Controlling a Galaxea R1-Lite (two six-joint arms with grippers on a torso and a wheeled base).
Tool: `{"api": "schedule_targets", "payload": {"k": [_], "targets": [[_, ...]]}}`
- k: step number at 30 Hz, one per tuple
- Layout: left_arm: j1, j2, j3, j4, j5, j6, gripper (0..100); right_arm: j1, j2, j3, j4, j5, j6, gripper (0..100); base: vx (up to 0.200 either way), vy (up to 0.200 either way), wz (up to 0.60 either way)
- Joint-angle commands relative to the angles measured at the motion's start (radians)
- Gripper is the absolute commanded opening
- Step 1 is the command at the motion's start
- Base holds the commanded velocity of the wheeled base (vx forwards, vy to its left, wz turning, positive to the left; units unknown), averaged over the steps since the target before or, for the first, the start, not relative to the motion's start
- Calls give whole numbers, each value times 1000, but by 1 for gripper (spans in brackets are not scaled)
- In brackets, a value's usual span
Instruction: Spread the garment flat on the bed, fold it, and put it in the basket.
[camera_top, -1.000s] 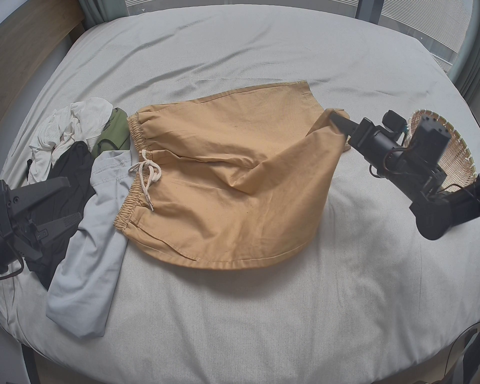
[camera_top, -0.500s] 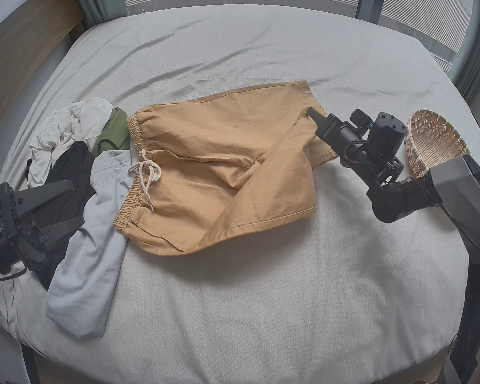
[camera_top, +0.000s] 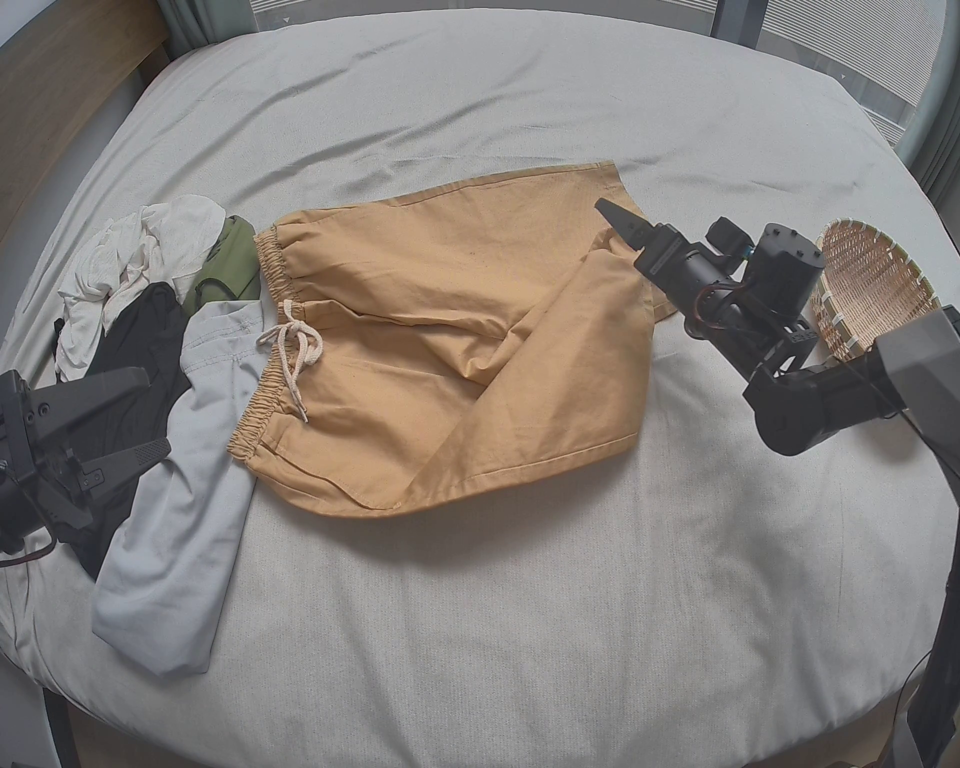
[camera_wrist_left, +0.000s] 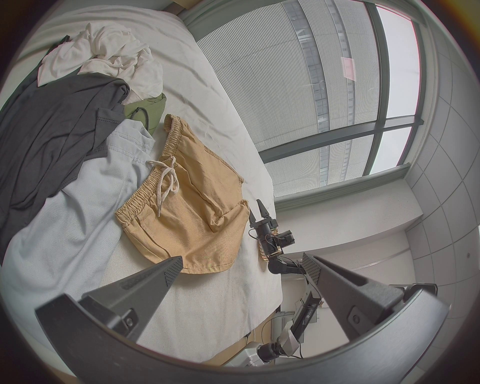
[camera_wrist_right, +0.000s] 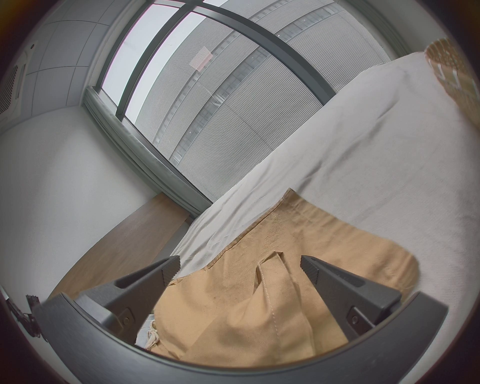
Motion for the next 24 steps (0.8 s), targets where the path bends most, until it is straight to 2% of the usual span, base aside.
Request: {"api": "schedule_targets", "payload": {"k": [1, 4, 7, 12, 14, 19, 24], "targets": [[0, -10, 5, -2, 0, 0, 100, -71, -212, 210, -5, 3, -2, 100, 0, 0, 0], [0, -10, 7, -2, 0, 0, 100, -93, -255, 285, -5, 7, -2, 100, 0, 0, 0], [0, -12, 19, -2, 0, 0, 100, -103, -318, 502, -18, 73, -2, 100, 0, 0, 0], [0, -26, 25, -5, 0, 0, 100, -90, -318, 681, -132, 165, -4, 100, 0, 0, 0], [0, -27, 27, -5, 0, 0, 100, -82, -293, 716, -167, 187, -7, 100, 0, 0, 0], [2, -32, 28, -5, 0, 0, 100, -74, -204, 707, -230, 190, -10, 100, 0, 0, 0], [5, -44, 37, -5, 0, -2, 100, -63, -102, 621, -276, 194, -8, 100, 0, 0, 0]]}}
